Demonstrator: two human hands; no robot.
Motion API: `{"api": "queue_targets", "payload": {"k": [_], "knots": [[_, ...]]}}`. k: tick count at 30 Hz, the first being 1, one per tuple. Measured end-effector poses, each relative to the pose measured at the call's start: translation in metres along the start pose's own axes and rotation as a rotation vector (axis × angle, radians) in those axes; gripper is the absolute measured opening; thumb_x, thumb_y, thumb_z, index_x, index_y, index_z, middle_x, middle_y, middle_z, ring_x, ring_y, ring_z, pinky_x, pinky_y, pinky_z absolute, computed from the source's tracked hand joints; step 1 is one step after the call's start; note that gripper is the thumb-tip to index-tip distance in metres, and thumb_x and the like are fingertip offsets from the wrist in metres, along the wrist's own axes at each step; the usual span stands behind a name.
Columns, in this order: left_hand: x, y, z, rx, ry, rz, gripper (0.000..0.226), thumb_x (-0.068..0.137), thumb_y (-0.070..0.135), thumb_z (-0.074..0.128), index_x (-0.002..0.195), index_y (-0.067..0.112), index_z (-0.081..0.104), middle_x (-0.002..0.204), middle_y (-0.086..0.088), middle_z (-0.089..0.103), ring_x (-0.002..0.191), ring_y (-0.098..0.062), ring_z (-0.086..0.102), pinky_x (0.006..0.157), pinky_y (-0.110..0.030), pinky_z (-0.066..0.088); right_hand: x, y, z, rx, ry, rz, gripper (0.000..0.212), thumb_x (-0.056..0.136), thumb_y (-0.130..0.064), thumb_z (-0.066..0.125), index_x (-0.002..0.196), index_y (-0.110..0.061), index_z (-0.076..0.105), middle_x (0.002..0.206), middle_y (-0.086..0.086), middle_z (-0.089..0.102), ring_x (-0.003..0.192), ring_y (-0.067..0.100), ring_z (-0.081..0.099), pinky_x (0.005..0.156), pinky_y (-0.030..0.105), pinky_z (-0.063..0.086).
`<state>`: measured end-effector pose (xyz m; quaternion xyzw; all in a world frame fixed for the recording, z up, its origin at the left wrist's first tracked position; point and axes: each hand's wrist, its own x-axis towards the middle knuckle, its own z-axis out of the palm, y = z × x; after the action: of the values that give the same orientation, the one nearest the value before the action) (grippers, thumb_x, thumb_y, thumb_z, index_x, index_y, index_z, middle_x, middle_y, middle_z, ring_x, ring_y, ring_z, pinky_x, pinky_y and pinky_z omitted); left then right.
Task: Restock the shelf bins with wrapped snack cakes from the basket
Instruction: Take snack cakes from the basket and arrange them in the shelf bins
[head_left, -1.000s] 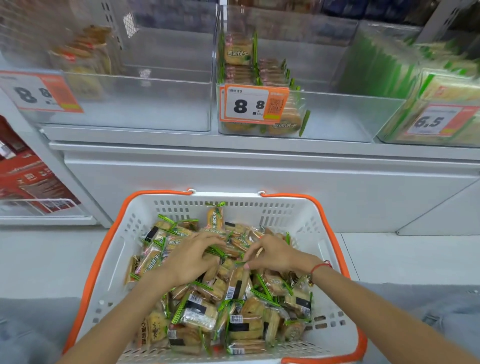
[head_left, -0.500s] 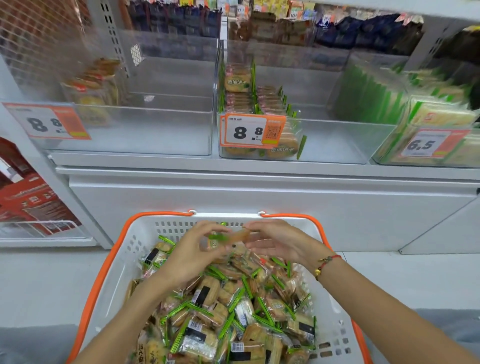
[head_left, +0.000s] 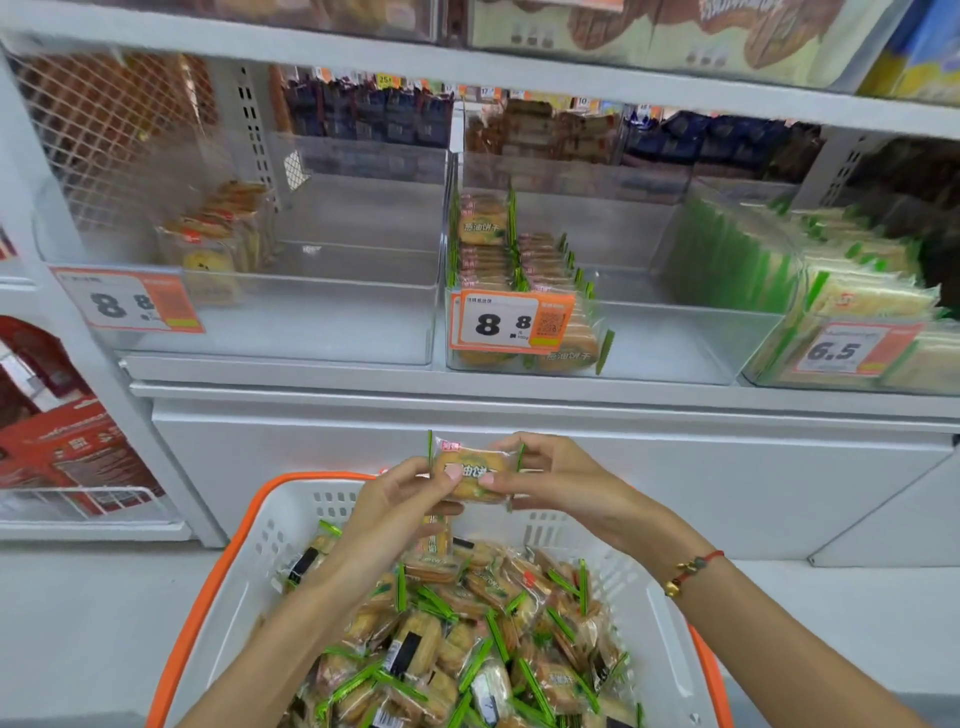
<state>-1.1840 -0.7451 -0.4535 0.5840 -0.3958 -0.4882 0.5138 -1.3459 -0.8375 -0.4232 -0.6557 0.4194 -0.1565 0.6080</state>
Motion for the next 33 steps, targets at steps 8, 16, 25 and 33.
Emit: {"api": "queue_targets", "payload": {"k": [8, 16, 25, 33], "knots": [[0.052, 0.106, -0.023, 0.123, 0.272, 0.582, 0.013, 0.089, 0.035, 0.057, 0.094, 0.027, 0.066, 0.097, 0.013, 0.068, 0.097, -0.008, 0.063, 0.083, -0.027, 0.050, 0.005, -0.093, -0.050, -0.055, 0.308, -0.385, 0.033, 0.079, -0.008, 0.075, 0.110, -0.014, 0.065, 0.096, 0.003, 0.074, 0.081, 0.010, 0.069, 0.068, 0.016, 0.054], [0.127, 0.138, -0.032, 0.691, 0.167, 0.574, 0.053, 0.095, 0.041, 0.049, 0.144, 0.027, 0.033, 0.142, 0.012, 0.040, 0.122, -0.003, 0.046, 0.100, -0.038, 0.043, 0.082, -0.143, -0.117, -0.548, 0.590, -0.390, 0.023, 0.077, -0.032, 0.078, 0.093, -0.034, 0.060, 0.113, -0.004, 0.064, 0.111, 0.021, 0.057, 0.093, 0.040, 0.048], [0.140, 0.136, -0.043, 0.509, -0.037, 0.515, 0.066, 0.074, 0.058, 0.060, 0.129, 0.065, 0.023, 0.128, 0.047, 0.033, 0.114, 0.019, 0.044, 0.099, -0.037, 0.048, 0.199, -0.135, -0.113, -0.706, 0.523, -0.424, 0.030, 0.079, -0.026, 0.077, 0.097, -0.033, 0.054, 0.119, -0.005, 0.060, 0.109, 0.020, 0.057, 0.087, 0.031, 0.046], [0.147, 0.137, -0.051, 0.376, -0.092, 0.509, 0.081, 0.063, 0.052, 0.069, 0.138, 0.048, 0.038, 0.135, 0.034, 0.043, 0.115, 0.011, 0.051, 0.089, -0.037, 0.055, 0.224, -0.137, -0.112, -1.187, 0.614, -0.565, 0.030, 0.086, -0.032, 0.068, 0.115, -0.029, 0.061, 0.120, -0.003, 0.056, 0.113, 0.021, 0.047, 0.092, 0.033, 0.038]]}}
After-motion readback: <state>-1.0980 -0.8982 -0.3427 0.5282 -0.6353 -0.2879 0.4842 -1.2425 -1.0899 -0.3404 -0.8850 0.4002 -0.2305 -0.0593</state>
